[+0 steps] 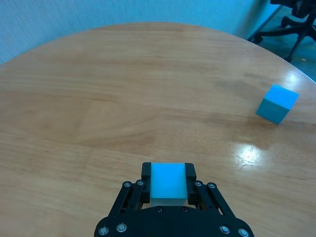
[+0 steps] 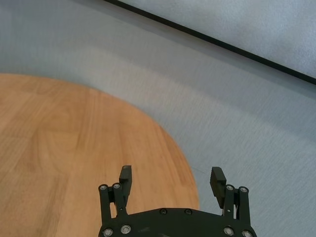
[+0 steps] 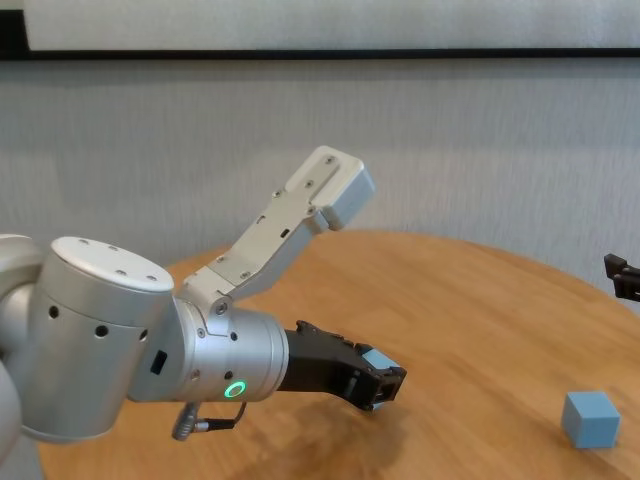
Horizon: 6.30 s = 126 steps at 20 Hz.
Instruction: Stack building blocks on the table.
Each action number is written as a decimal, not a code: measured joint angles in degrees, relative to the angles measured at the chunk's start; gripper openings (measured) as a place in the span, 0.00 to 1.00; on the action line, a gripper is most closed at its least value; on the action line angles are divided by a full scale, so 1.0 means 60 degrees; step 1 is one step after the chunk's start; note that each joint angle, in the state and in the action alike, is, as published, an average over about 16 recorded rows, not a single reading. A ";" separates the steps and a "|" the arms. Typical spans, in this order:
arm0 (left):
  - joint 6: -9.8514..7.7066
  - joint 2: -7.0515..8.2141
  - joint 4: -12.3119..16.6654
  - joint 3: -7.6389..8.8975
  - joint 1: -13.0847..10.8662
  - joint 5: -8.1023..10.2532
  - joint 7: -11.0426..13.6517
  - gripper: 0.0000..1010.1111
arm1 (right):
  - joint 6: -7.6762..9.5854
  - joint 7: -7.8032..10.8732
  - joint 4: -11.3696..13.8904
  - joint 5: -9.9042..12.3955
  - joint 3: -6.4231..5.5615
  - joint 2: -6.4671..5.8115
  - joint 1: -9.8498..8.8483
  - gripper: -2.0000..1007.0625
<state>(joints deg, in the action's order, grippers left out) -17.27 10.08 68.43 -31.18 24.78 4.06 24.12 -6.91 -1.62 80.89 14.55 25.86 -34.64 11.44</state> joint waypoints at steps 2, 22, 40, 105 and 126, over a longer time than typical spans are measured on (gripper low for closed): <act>0.0032 -0.0067 -0.0193 -0.0031 0.0093 -0.0020 0.0041 0.40 | 0.0000 0.0000 0.0000 0.0000 0.0000 0.0000 0.0000 1.00; -0.0117 -0.0261 -0.0735 -0.0035 0.0300 -0.0103 -0.0035 0.42 | 0.0000 0.0000 0.0000 0.0000 0.0000 0.0000 0.0000 1.00; 0.0289 -0.0206 -0.0287 0.0327 -0.0022 0.0462 0.0140 0.84 | 0.0000 0.0000 0.0000 0.0000 0.0000 0.0000 0.0000 1.00; 0.2633 -0.1053 0.1963 0.2680 -0.2024 0.0160 -0.3587 0.99 | 0.0115 0.0263 0.0186 0.0134 -0.0051 -0.0090 -0.0120 1.00; 0.2658 -0.1053 0.1947 0.2670 -0.2017 0.0160 -0.3604 0.99 | 0.3077 0.2460 0.2294 0.3560 -0.1611 -0.1213 -0.1903 1.00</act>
<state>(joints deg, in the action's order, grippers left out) -1.33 3.76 80.11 -15.16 12.68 5.02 2.49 11.55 13.14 94.66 35.90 16.19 -41.92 0.02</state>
